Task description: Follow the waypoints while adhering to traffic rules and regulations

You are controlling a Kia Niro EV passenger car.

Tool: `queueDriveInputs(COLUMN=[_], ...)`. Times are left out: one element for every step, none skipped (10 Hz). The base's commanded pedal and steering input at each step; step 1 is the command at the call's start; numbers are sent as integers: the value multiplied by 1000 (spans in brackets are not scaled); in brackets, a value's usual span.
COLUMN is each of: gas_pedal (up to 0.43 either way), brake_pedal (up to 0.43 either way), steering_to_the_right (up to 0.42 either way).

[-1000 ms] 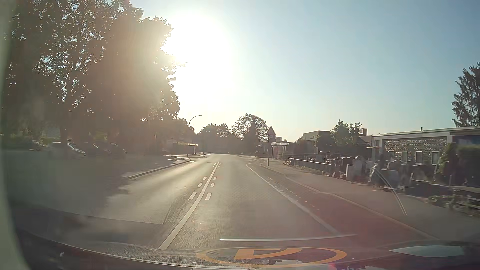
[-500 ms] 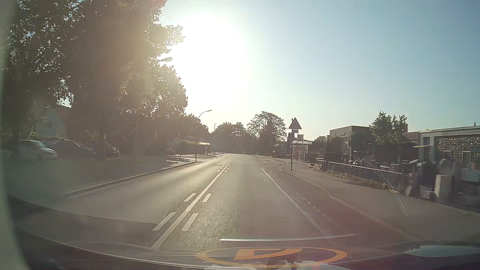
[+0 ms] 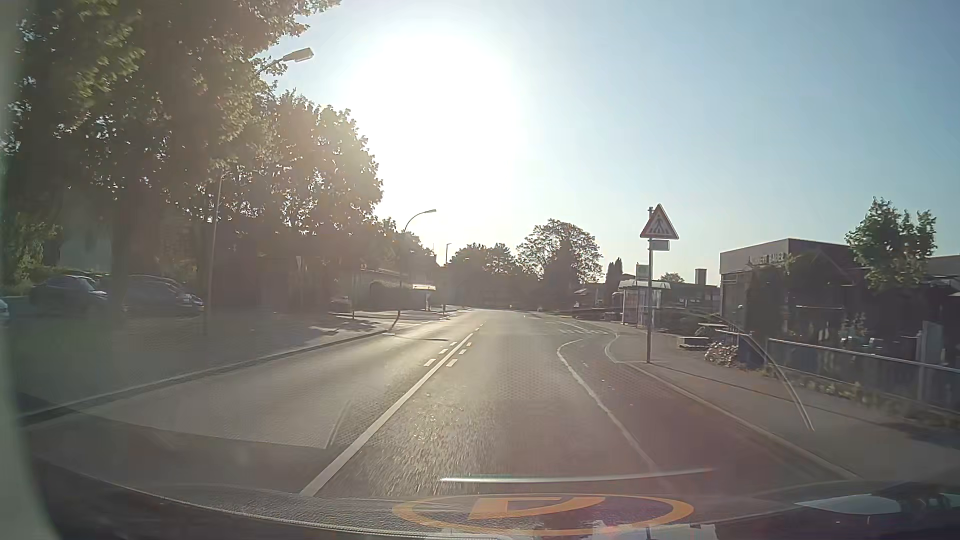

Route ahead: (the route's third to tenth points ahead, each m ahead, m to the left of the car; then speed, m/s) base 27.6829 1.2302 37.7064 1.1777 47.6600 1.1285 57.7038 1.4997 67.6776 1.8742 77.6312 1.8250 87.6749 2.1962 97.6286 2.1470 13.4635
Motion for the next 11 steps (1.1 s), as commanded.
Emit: queueDriveInputs(gas_pedal=[150,150,150,150,150,150,150,138,130,130,130], brake_pedal=[0,0,0,0,0,0,0,0,0,0,0], steering_to_the_right=[-11,-9,-8,-6,-5,-5,-5,-5,-4,-3,-2])
